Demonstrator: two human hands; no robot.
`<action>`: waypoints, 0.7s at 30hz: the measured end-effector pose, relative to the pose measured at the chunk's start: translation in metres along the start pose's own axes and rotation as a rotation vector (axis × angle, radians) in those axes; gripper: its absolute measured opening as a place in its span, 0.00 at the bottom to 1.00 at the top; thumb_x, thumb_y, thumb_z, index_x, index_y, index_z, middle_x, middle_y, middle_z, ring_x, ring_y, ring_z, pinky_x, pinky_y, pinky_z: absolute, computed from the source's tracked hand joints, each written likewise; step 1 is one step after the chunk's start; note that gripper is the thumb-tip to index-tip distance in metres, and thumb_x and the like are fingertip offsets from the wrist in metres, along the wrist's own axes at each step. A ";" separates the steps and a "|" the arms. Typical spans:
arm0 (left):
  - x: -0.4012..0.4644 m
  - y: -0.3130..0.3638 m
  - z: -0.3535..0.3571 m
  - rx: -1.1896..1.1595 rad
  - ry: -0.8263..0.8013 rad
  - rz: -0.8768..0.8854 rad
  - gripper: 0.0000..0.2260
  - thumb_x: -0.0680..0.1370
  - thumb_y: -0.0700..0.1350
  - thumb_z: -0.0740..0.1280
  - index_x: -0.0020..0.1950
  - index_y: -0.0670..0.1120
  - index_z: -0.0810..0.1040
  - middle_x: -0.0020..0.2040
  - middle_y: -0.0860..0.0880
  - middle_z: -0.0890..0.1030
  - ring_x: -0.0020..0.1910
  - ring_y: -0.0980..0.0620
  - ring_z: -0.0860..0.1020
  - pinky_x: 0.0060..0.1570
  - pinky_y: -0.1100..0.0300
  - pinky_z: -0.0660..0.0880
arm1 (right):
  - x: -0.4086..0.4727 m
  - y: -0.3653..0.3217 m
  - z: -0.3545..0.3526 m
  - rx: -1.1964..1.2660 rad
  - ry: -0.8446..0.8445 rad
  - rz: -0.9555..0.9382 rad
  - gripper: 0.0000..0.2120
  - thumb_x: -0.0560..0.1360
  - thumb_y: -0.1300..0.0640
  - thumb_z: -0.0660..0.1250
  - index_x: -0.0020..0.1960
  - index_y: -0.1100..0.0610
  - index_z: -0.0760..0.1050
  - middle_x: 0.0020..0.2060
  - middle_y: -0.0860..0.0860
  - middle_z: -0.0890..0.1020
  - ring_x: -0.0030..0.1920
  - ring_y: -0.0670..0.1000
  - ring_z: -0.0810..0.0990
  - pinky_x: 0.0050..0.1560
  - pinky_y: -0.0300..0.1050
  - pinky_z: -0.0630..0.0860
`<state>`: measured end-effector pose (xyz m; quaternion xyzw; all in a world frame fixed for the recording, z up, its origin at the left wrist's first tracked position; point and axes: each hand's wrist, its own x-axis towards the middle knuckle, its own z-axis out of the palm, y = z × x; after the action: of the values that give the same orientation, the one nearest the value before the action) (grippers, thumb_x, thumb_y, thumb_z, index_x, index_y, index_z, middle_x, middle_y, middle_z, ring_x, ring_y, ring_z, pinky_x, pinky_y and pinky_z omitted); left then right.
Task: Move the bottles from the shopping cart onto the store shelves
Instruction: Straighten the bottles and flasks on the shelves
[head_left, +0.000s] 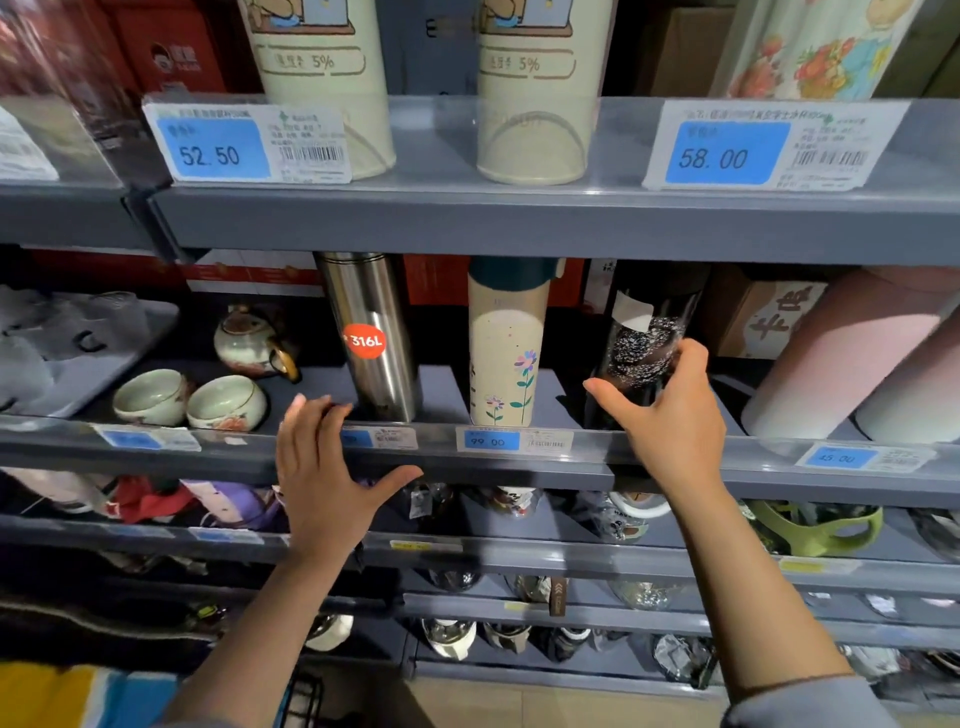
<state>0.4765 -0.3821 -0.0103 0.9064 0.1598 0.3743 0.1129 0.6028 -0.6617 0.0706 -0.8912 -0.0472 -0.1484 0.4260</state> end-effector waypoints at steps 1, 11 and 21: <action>0.000 0.000 0.001 -0.005 0.010 -0.002 0.42 0.69 0.76 0.57 0.64 0.40 0.69 0.65 0.38 0.71 0.71 0.37 0.63 0.70 0.40 0.60 | 0.000 0.000 0.000 -0.008 0.001 0.005 0.37 0.65 0.40 0.76 0.65 0.55 0.63 0.57 0.50 0.79 0.56 0.56 0.77 0.50 0.52 0.74; -0.006 0.009 -0.008 0.033 -0.017 0.031 0.41 0.71 0.69 0.61 0.72 0.39 0.65 0.72 0.36 0.66 0.76 0.37 0.57 0.75 0.41 0.52 | -0.011 -0.009 -0.011 0.055 -0.009 0.027 0.49 0.62 0.35 0.74 0.73 0.56 0.59 0.68 0.52 0.70 0.66 0.52 0.70 0.65 0.54 0.71; -0.023 0.162 0.016 -0.264 -0.066 0.578 0.22 0.77 0.49 0.65 0.69 0.44 0.68 0.69 0.46 0.69 0.69 0.46 0.68 0.73 0.53 0.62 | -0.029 0.054 -0.083 0.213 0.325 -0.101 0.32 0.70 0.42 0.67 0.69 0.58 0.66 0.61 0.52 0.71 0.61 0.49 0.72 0.62 0.38 0.70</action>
<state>0.5059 -0.5419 0.0162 0.9034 -0.1583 0.3790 0.1236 0.5680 -0.7587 0.0709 -0.8019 -0.0379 -0.3055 0.5120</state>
